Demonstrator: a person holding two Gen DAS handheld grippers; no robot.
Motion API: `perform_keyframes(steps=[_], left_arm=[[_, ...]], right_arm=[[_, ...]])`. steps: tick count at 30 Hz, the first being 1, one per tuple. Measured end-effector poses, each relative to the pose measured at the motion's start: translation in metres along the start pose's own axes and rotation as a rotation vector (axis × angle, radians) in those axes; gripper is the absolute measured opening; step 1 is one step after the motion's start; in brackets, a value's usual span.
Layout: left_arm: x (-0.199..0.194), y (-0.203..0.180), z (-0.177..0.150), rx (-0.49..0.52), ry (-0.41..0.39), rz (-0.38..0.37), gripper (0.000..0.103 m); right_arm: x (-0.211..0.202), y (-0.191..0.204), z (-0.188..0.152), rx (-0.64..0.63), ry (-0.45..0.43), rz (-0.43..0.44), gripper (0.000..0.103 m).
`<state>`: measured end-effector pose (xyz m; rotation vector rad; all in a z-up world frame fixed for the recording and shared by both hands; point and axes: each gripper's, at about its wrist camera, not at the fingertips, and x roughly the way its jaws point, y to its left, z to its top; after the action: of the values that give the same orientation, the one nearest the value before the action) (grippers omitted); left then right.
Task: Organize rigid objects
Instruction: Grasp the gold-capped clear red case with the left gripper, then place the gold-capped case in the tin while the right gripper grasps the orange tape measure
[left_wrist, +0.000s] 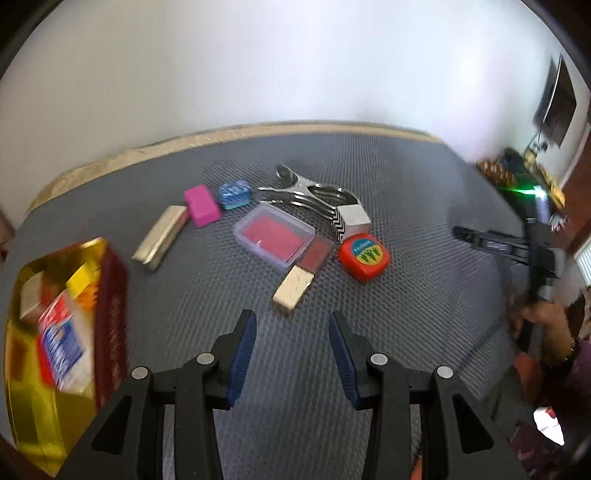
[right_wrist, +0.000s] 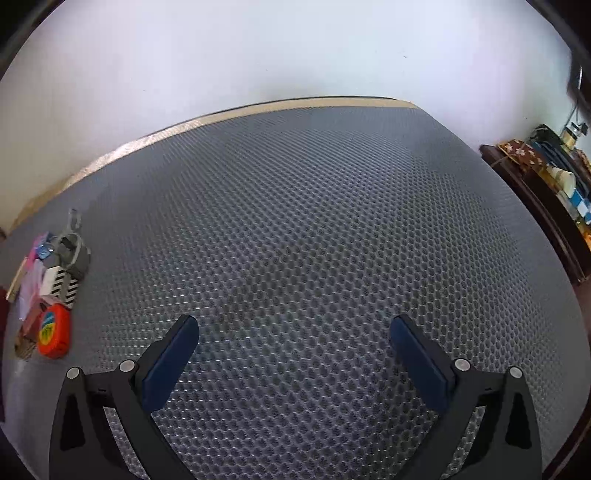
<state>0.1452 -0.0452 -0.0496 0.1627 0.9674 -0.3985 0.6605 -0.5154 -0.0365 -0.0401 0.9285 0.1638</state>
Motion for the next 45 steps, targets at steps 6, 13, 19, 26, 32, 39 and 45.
perform_keyframes(steps=[6,13,19,26,32,39,45], left_arm=[[0.042,-0.004,0.020,0.055,0.078,-0.044,0.042],[0.075,-0.003,0.028,0.038,0.154,-0.068,0.042],[0.086,-0.018,0.023,0.072,0.126,-0.001,0.025],[0.069,-0.024,-0.003,-0.039,0.066,0.021,0.020],[0.028,-0.014,-0.044,-0.190,0.025,-0.024,0.020],[-0.025,-0.003,-0.070,-0.199,-0.053,-0.011,0.020],[-0.056,0.004,-0.079,-0.219,-0.089,0.000,0.020]], right_arm=[[0.003,-0.002,0.002,-0.001,0.000,0.034,0.103],[-0.001,0.010,-0.003,0.004,-0.007,0.043,0.103],[-0.001,0.010,-0.005,0.004,-0.007,0.044,0.103],[0.000,0.012,-0.004,-0.003,0.002,0.038,0.103],[-0.023,0.029,-0.012,-0.100,-0.057,0.156,0.102],[-0.060,0.105,-0.029,-0.219,-0.054,0.419,0.102],[-0.045,0.157,-0.035,-0.265,0.031,0.431,0.098]])
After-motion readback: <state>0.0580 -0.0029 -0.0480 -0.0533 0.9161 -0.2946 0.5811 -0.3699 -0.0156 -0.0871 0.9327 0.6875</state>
